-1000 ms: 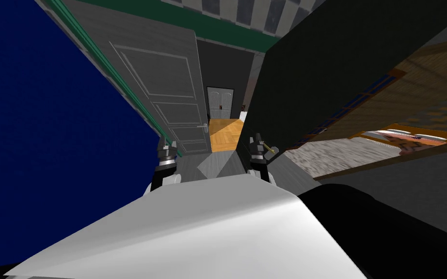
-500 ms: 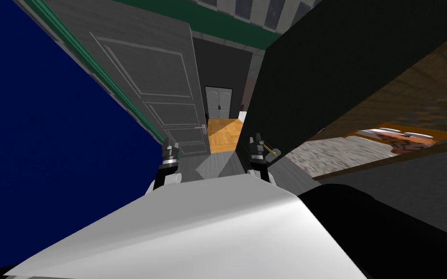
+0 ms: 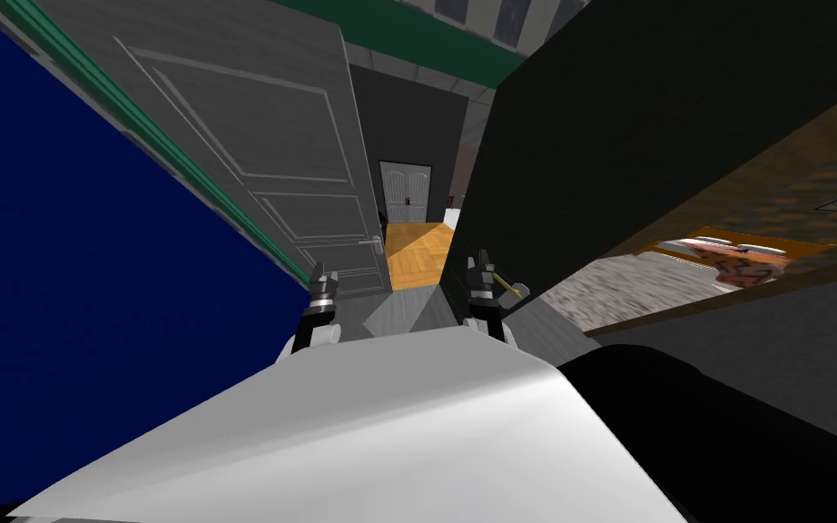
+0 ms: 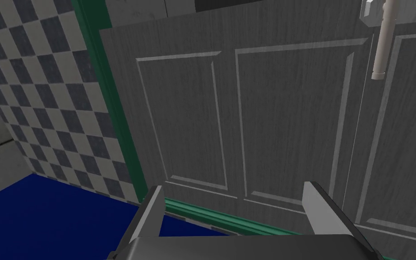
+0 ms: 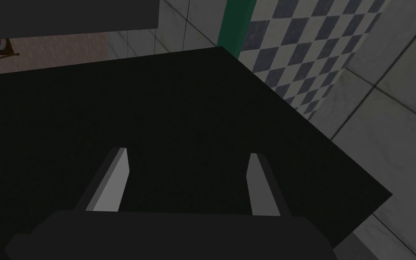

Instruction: Pull the door open

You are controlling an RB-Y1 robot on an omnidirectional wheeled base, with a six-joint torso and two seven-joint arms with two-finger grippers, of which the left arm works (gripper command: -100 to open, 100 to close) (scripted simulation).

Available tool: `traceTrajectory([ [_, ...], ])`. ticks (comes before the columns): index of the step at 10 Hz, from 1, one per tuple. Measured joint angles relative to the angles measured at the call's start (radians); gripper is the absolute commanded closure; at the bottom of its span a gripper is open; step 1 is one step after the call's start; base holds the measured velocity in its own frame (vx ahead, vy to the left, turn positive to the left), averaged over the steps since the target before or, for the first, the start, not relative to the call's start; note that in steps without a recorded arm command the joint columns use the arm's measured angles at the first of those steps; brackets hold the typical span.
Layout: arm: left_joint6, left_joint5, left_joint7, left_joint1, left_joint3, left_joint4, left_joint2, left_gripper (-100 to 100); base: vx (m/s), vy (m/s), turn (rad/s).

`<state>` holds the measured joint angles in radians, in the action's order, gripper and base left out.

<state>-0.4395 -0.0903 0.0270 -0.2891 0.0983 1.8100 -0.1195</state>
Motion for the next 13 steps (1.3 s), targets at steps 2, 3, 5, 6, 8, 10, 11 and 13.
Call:
traceTrajectory([
  [2,0.009,-0.001,0.006,0.03,0.005,-0.069,-0.009,-100,0.156,-0.006,-0.07],
  [3,0.025,-0.003,0.009,0.042,0.009,-0.086,-0.014,-100,0.117,-0.012,-0.047],
  [5,0.037,-0.003,0.011,0.062,0.012,-0.129,-0.016,-100,0.109,-0.004,-0.041],
  [6,0.044,-0.006,0.016,0.073,0.016,-0.149,-0.023,-100,0.1,-0.008,-0.05],
  [8,0.062,-0.01,0.025,0.087,0.023,-0.177,-0.036,-100,0.09,-0.004,-0.041],
  [10,0.065,-0.011,0.029,0.111,0.027,-0.231,-0.039,-100,0.103,-0.001,-0.045],
  [11,0.067,-0.011,0.029,0.12,0.029,-0.25,-0.04,-100,0.147,0.005,-0.062],
  [13,0.087,-0.015,0.037,0.147,0.036,-0.299,-0.052,-100,0.137,-0.009,-0.05],
])
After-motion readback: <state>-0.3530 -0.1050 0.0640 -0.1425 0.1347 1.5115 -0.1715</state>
